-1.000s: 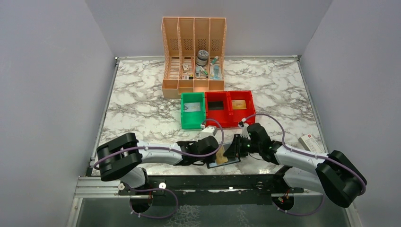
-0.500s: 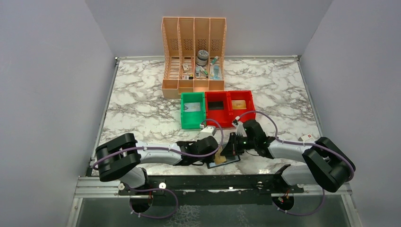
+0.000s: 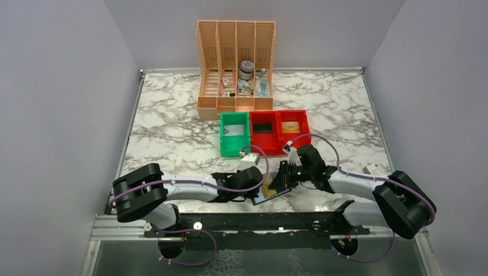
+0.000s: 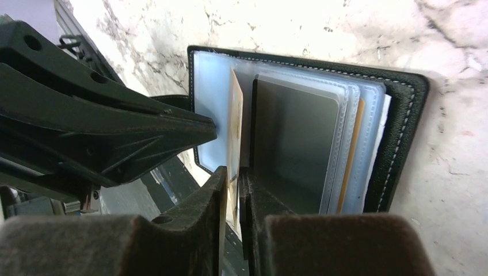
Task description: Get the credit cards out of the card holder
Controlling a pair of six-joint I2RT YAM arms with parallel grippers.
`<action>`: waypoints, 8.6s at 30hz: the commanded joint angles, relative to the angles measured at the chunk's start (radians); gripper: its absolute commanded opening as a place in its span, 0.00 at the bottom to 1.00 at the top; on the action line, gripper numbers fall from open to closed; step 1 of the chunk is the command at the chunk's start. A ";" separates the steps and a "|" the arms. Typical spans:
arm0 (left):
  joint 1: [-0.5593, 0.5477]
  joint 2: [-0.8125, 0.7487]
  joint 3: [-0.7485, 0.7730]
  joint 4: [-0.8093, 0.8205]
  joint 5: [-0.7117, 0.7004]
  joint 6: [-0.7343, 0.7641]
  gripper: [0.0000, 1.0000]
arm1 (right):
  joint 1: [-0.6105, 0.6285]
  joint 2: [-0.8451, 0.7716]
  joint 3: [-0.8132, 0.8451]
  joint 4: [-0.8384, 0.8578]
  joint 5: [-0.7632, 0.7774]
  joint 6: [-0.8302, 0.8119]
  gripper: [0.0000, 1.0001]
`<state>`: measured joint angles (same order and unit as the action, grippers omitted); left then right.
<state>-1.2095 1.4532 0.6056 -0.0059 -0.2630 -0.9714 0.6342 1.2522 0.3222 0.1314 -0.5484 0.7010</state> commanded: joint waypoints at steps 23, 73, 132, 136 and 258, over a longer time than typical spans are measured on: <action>0.003 0.008 -0.038 -0.127 -0.042 0.028 0.00 | -0.014 0.202 0.143 -0.023 -0.079 -0.108 0.14; 0.044 -0.192 0.072 -0.291 -0.058 0.156 0.30 | -0.105 -0.070 0.466 -0.430 0.845 -0.212 0.01; 0.329 -0.615 0.057 -0.534 -0.100 0.258 0.87 | -0.129 0.291 0.387 0.227 0.403 -1.584 0.01; 0.331 -0.608 0.079 -0.531 -0.095 0.262 0.87 | -0.140 0.318 0.394 0.225 0.370 -1.598 0.01; 0.093 -0.058 -0.094 0.348 0.182 -0.120 0.56 | -0.182 0.009 0.022 -0.148 -0.070 -0.181 0.17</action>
<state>-1.1095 1.3865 0.5114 0.2848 -0.0467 -1.0706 0.4561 1.2465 0.3504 -0.0166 -0.6266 0.5396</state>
